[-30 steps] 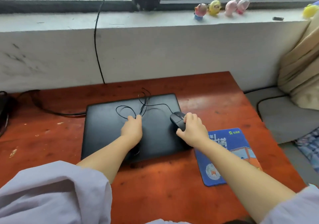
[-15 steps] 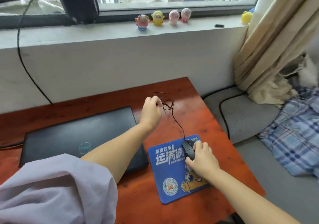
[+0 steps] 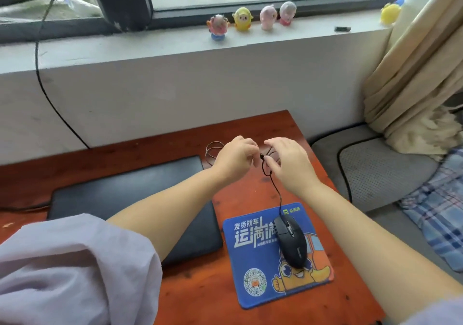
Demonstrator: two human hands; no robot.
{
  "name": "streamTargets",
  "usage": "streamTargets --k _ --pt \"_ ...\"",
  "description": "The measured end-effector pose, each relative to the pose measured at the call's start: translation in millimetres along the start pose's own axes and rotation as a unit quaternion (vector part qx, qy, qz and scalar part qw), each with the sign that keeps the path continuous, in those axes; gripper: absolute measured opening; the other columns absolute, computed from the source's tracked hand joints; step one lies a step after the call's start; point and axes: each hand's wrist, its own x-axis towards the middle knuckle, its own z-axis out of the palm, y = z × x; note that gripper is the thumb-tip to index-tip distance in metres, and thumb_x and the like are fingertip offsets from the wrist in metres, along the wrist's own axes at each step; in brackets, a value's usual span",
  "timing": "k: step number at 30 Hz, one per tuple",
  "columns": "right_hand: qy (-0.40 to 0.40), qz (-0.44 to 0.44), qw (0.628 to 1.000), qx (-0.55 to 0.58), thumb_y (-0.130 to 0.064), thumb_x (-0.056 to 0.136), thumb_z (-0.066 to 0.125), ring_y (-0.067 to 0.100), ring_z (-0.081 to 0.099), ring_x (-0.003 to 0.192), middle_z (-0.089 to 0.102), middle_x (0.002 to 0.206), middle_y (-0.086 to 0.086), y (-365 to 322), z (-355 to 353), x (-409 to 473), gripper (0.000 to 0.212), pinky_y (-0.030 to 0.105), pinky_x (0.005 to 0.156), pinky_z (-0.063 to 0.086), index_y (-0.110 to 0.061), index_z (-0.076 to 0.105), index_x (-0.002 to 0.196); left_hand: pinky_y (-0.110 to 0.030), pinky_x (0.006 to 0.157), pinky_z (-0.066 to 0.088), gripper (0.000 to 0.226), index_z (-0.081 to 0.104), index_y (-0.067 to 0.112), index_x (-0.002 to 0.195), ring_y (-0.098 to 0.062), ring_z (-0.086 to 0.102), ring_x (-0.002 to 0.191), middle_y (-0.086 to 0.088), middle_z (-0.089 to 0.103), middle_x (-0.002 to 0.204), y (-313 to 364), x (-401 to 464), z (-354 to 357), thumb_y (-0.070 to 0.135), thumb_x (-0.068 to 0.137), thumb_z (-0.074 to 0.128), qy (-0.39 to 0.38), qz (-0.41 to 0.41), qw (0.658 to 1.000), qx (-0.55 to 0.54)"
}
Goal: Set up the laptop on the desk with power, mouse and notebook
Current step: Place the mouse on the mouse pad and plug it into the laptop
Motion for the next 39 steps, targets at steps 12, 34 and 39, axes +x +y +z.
streamTargets --k 12,34,39 --pt "-0.082 0.087 0.990 0.080 -0.019 0.092 0.052 0.026 0.057 0.084 0.059 0.092 0.005 47 31 17 0.011 0.033 0.071 0.042 -0.010 0.057 0.096 -0.051 0.104 0.036 0.017 0.067 0.007 0.073 -0.035 0.057 0.098 -0.019 0.061 0.106 -39 49 4 -0.006 0.067 0.058 0.006 0.148 0.955 0.255" --pt "-0.116 0.040 0.971 0.208 -0.011 0.095 0.039 -0.004 0.050 0.072 0.053 0.086 -0.013 28 81 21 0.019 0.020 0.065 0.034 -0.016 0.048 0.110 -0.045 0.089 0.040 0.041 0.055 0.004 0.109 -0.036 0.048 0.109 -0.018 0.056 0.113 -150 -8 17 0.035 0.082 0.050 -0.108 -0.348 0.913 0.185" --pt "-0.169 -0.011 0.982 0.082 -0.028 0.096 0.042 0.022 0.060 0.091 0.063 0.107 -0.001 21 93 37 0.025 0.036 0.074 0.047 -0.028 0.055 0.117 -0.041 0.087 0.039 0.034 0.064 0.005 0.090 -0.036 0.050 0.103 -0.017 0.057 0.104 -156 -2 12 0.033 0.078 0.048 -0.135 -0.361 0.911 0.145"
